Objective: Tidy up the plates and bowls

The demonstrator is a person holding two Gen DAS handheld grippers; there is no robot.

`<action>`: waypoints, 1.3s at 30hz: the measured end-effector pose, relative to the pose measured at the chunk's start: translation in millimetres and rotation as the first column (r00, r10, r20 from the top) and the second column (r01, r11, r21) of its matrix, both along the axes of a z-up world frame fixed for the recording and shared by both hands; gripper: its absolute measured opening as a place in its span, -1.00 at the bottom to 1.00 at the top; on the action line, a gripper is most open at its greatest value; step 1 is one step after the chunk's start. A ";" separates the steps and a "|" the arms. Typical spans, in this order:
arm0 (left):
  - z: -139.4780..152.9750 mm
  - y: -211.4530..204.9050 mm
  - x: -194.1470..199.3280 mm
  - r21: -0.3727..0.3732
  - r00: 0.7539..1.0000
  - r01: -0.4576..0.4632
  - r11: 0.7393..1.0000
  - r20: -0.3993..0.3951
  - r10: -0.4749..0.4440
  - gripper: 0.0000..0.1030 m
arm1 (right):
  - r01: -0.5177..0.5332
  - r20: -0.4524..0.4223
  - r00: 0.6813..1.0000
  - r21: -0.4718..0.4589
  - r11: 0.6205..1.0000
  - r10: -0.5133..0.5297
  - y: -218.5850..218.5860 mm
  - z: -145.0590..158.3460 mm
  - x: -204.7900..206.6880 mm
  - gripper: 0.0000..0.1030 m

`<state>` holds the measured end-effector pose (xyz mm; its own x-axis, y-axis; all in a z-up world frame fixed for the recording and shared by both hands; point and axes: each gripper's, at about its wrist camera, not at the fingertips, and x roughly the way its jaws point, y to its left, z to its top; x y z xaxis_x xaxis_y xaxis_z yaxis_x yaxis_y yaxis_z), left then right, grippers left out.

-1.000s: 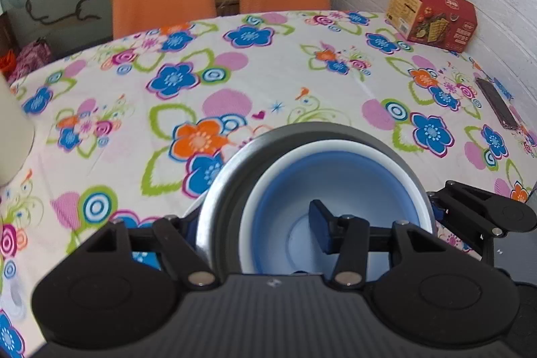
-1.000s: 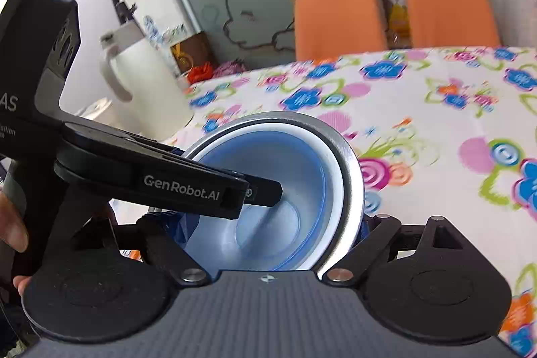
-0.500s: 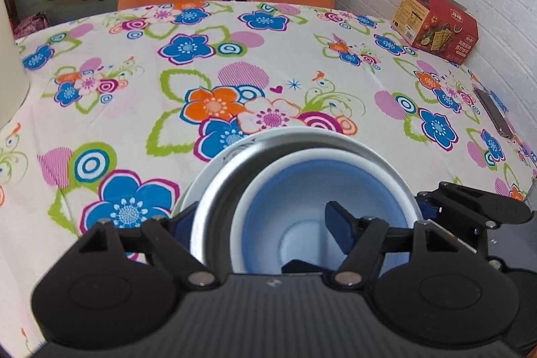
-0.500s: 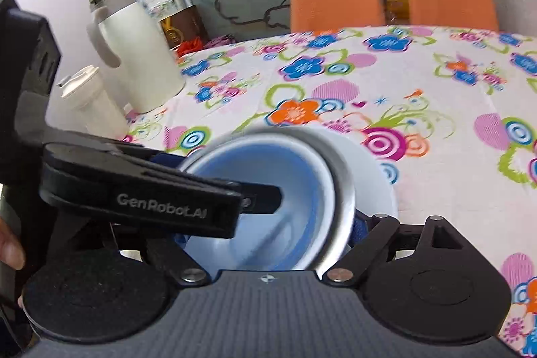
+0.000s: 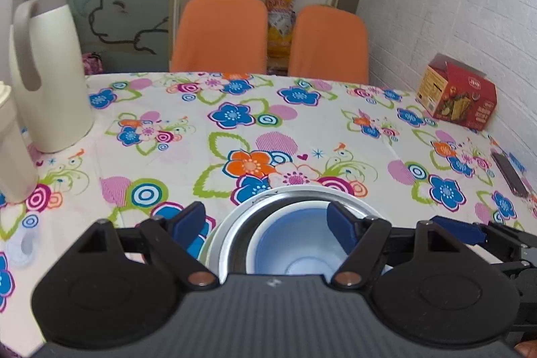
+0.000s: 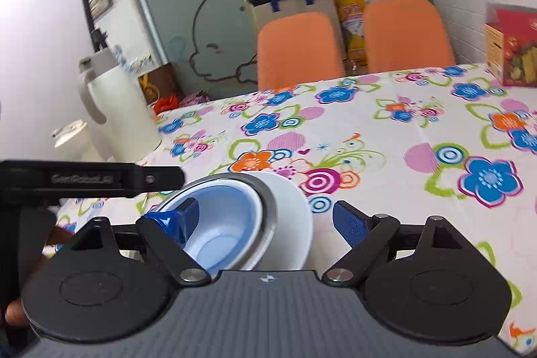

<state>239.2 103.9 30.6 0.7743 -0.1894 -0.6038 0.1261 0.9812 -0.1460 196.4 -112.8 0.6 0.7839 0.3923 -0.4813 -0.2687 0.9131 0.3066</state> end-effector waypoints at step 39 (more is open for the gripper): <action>-38.5 -86.3 -230.7 0.150 0.985 -0.062 0.987 0.166 0.036 0.43 | 0.236 0.019 0.971 0.125 0.964 -0.240 -78.3 -37.0 -176.8 0.46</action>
